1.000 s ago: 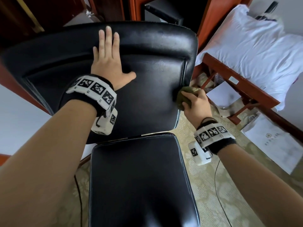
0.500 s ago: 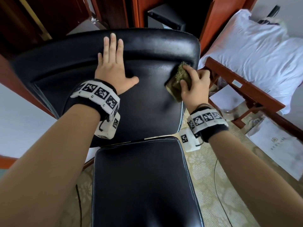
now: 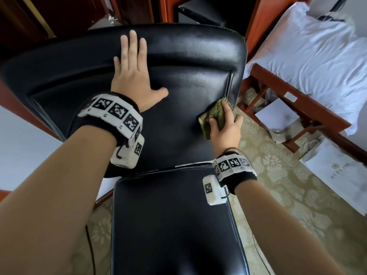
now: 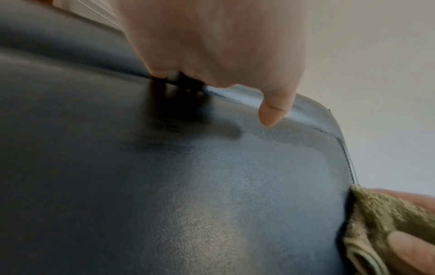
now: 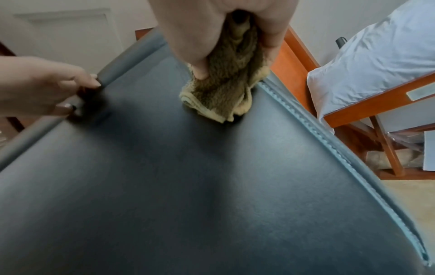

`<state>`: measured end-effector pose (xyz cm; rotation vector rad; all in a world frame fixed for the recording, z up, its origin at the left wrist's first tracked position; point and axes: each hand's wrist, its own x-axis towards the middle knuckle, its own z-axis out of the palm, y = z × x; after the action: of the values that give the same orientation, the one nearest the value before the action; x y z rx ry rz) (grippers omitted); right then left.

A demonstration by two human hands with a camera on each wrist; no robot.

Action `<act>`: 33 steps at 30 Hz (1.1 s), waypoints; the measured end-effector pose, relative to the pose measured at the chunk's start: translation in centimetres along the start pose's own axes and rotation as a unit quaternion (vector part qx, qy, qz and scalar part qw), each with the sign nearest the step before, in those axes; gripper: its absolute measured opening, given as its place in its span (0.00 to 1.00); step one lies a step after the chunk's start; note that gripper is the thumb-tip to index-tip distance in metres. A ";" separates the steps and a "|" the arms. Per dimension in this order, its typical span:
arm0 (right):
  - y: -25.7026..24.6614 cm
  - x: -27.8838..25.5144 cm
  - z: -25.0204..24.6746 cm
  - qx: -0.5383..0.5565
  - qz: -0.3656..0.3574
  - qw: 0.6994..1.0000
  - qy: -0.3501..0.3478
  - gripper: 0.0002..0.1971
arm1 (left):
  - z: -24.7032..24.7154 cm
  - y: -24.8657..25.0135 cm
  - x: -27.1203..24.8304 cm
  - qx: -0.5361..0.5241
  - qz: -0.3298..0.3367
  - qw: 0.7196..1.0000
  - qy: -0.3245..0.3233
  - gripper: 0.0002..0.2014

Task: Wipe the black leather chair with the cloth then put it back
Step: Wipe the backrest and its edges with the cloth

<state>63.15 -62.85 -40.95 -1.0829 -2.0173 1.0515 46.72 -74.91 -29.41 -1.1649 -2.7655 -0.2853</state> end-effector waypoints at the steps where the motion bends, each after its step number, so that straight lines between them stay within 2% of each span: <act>1: 0.1 -0.1 -0.2 0.005 0.007 1.000 -0.003 0.26 | 0.0 0.0 0.1 0.001 0.000 1.000 0.004 0.52; 3: -0.2 0.1 -1.0 0.021 -0.001 1.000 0.012 0.25 | 0.1 0.0 0.1 0.002 -0.001 1.000 0.007 0.52; 7: -3.3 1.9 -2.4 0.040 -0.107 0.991 0.074 0.25 | 0.3 0.0 0.0 0.001 -0.001 1.000 0.013 0.52; 11: -5.0 4.1 -2.1 0.024 -0.062 0.997 0.032 0.26 | 0.2 0.0 0.1 -0.002 0.000 1.000 0.015 0.52; 18: -0.2 0.4 -0.3 0.024 0.016 1.000 0.010 0.24 | 0.1 0.0 0.1 0.002 0.004 1.000 0.006 0.52; 23: 0.2 0.0 -0.9 0.011 0.001 1.000 0.005 0.24 | 0.4 -0.2 0.1 0.008 0.009 1.000 0.021 0.53; 29: -3.0 2.0 -2.0 0.044 -0.127 0.987 0.085 0.26 | 0.9 -0.1 -0.1 0.011 0.019 0.999 0.040 0.52; 33: -2.8 3.7 -1.6 -0.005 -0.112 0.992 0.059 0.25 | 2.4 -0.4 -0.8 0.050 0.048 0.994 0.088 0.45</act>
<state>61.60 -60.09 -37.20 -0.8786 -1.9973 0.8435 46.91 -75.20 -31.93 -1.1819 -2.5342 -0.2244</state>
